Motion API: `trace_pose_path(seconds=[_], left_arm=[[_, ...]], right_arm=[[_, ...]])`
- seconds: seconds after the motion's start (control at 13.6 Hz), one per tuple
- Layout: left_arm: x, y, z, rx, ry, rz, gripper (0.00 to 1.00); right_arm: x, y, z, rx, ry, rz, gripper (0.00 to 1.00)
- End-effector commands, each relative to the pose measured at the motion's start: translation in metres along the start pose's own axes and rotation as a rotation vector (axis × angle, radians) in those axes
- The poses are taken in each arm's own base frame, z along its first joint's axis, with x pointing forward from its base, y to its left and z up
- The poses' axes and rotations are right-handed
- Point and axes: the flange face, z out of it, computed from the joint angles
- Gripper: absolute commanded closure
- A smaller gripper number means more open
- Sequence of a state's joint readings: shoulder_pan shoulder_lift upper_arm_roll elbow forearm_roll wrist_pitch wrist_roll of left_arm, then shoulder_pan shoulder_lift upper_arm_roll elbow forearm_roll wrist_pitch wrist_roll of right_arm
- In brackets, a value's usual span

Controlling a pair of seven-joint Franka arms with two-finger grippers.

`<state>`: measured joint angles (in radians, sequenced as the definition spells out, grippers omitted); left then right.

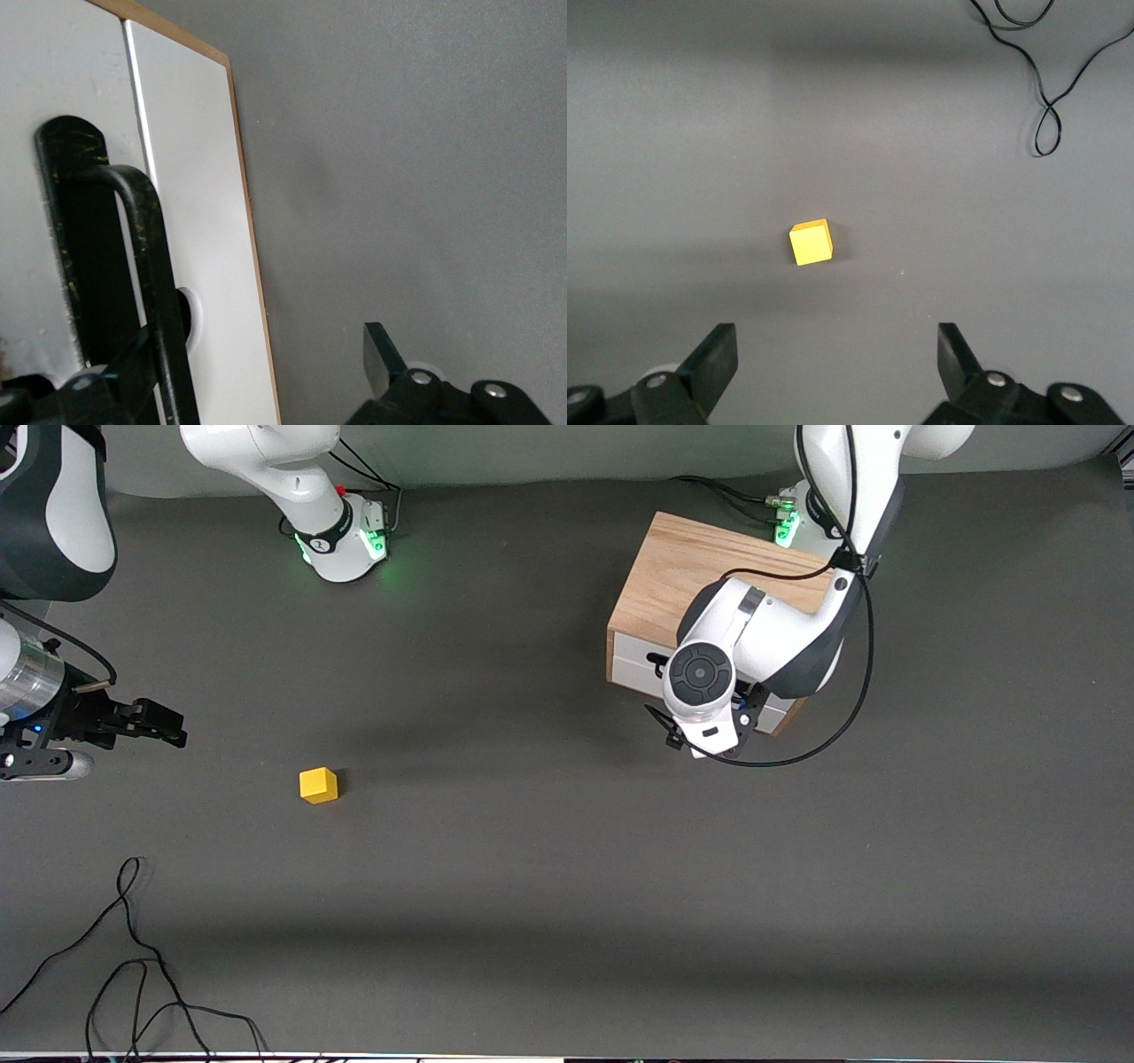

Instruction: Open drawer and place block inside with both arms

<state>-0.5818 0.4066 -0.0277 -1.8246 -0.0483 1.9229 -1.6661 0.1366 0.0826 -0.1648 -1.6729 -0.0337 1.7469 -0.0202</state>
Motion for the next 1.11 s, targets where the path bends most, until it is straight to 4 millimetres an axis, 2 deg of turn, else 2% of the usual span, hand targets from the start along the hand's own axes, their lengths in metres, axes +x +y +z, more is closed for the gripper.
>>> trace_pose_path(seconds=[0.0,0.22,0.52,0.74,1.03], left_arm=[[-0.001,0.007,-0.005,-0.031,0.002,-0.011,0.00],[-0.001,0.025,-0.006,-0.046,0.001,-0.013,0.00],[0.000,0.034,-0.019,-0.077,-0.002,-0.016,0.00],[0.003,0.051,-0.020,-0.094,-0.005,-0.015,0.00],[0.018,0.068,-0.032,-0.129,-0.017,-0.034,0.00]], right_arm=[[0.005,-0.003,-0.005,-0.003,0.009,-0.002,0.00],[0.005,-0.003,-0.005,-0.003,0.009,-0.002,0.00],[0.005,-0.002,-0.006,-0.003,0.012,0.000,0.00],[0.004,-0.002,-0.007,-0.003,0.013,0.000,0.00],[0.005,-0.002,-0.006,-0.003,0.012,0.000,0.00]])
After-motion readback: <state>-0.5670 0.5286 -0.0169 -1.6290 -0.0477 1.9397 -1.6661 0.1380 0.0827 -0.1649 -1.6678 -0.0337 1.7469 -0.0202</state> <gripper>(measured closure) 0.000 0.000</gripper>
